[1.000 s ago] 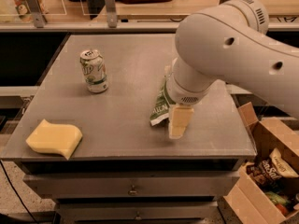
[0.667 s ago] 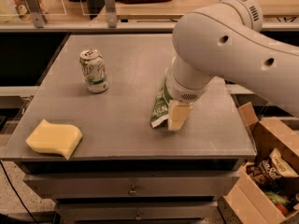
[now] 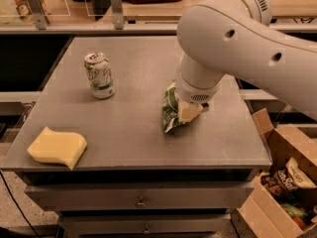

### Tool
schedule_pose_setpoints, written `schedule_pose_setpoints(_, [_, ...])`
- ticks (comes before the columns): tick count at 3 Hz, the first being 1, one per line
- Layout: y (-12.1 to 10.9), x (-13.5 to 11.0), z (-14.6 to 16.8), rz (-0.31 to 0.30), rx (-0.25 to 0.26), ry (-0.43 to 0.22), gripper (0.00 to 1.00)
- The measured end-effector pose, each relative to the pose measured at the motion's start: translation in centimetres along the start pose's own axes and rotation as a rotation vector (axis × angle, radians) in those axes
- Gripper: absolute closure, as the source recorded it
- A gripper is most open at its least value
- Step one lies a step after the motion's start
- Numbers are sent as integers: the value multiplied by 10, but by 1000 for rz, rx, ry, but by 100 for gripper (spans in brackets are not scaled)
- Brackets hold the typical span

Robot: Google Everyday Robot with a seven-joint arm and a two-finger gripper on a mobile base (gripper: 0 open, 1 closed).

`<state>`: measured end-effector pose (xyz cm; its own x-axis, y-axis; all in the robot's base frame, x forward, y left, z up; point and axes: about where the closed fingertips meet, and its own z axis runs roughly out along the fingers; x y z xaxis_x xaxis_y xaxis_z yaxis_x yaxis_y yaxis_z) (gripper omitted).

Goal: Move green jalapeno chip bag near 7up can

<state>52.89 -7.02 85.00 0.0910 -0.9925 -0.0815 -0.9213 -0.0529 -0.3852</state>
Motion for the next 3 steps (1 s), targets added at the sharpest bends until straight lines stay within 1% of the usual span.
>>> schedule_pose_setpoints(1, [-3, -4, -1, -30, 25, 42, 87])
schedule_pose_setpoints(2, [-8, -9, -7, -66, 88, 78, 100])
schedule_pose_setpoints(3, [-18, -19, -23, -110, 143, 63, 100])
